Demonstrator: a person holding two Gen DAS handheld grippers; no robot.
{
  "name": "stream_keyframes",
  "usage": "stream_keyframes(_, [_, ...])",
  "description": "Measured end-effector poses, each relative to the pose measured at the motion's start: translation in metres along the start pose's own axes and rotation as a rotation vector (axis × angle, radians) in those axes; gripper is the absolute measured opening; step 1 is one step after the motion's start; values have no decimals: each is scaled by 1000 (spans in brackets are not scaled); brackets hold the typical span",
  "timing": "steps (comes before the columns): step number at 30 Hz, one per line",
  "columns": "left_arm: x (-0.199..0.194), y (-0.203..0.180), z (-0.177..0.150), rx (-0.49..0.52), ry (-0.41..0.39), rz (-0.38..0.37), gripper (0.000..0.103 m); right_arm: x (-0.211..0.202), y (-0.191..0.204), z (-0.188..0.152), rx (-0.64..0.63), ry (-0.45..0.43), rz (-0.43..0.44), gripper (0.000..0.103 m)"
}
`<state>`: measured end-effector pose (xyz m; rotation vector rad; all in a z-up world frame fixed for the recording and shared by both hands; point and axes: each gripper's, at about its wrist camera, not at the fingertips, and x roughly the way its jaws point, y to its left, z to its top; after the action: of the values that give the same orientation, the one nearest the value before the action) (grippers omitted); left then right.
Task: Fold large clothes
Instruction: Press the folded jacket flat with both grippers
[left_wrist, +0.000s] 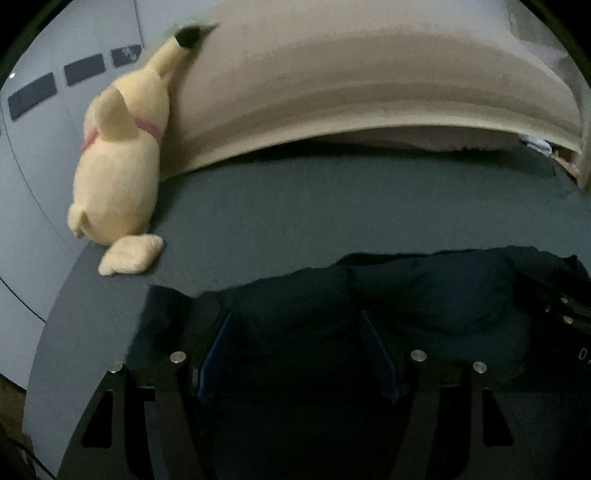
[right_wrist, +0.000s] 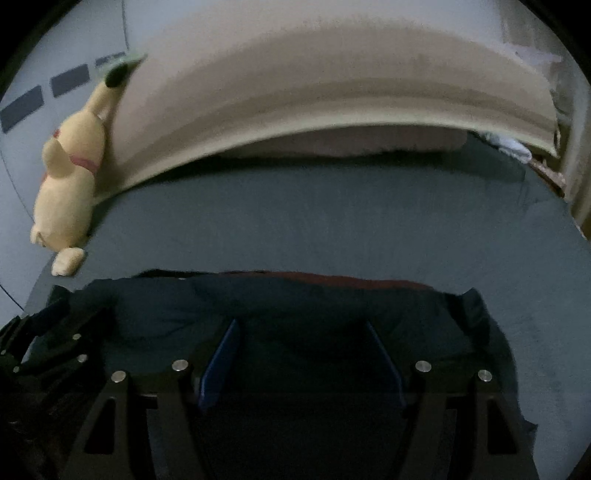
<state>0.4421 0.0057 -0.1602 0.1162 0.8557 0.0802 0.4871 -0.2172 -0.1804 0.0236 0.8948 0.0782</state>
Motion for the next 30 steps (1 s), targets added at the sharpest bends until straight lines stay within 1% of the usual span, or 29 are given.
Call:
stream_keyframes(1, [4, 0, -1, -5, 6, 2, 76, 7, -1, 2, 4, 6, -11, 79])
stream_keyframes(2, [3, -3, -4, -13, 7, 5, 78, 13, -3, 4, 12, 7, -20, 81])
stream_keyframes(4, [12, -3, -3, -22, 12, -1, 79, 22, -6, 2, 23, 23, -26, 83])
stream_keyframes(5, [16, -3, -3, -21, 10, 2, 81, 26, -7, 2, 23, 33, -31, 85])
stream_keyframes(7, [17, -3, -2, -19, 9, 23, 84, 27, -12, -1, 28, 49, -38, 88])
stream_keyframes(10, [13, -5, -2, -21, 6, 18, 84, 26, -17, -2, 29, 65, -46, 90])
stream_keyframes(12, [0, -2, -3, -23, -10, 11, 84, 17, -18, 1, 26, 47, -44, 90])
stream_keyframes(14, [-13, 0, -6, -12, -34, 24, 84, -12, -18, 0, 8, -26, -60, 90])
stream_keyframes(15, [-25, 1, -9, 1, -48, 22, 84, -28, -18, -1, -6, -53, -49, 90])
stream_keyframes(17, [-42, 4, -14, 19, -68, 16, 84, -53, -18, -6, -14, -85, -19, 91])
stream_keyframes(18, [-52, 4, -17, 25, -74, 14, 84, -73, -18, -13, -20, -98, -2, 91])
stream_keyframes(22, [-85, 13, -32, 5, -90, -11, 84, -114, -16, -41, -39, -109, 36, 91])
stream_keyframes(24, [-98, 18, -41, -8, -83, -18, 84, -135, -13, -66, -29, -97, 55, 91])
stream_keyframes(27, [-114, 27, -56, -42, -75, -36, 84, -149, -12, -93, -7, -88, 68, 91])
stream_keyframes(30, [-126, 33, -69, -52, -71, -34, 84, -160, -6, -111, 1, -83, 70, 91])
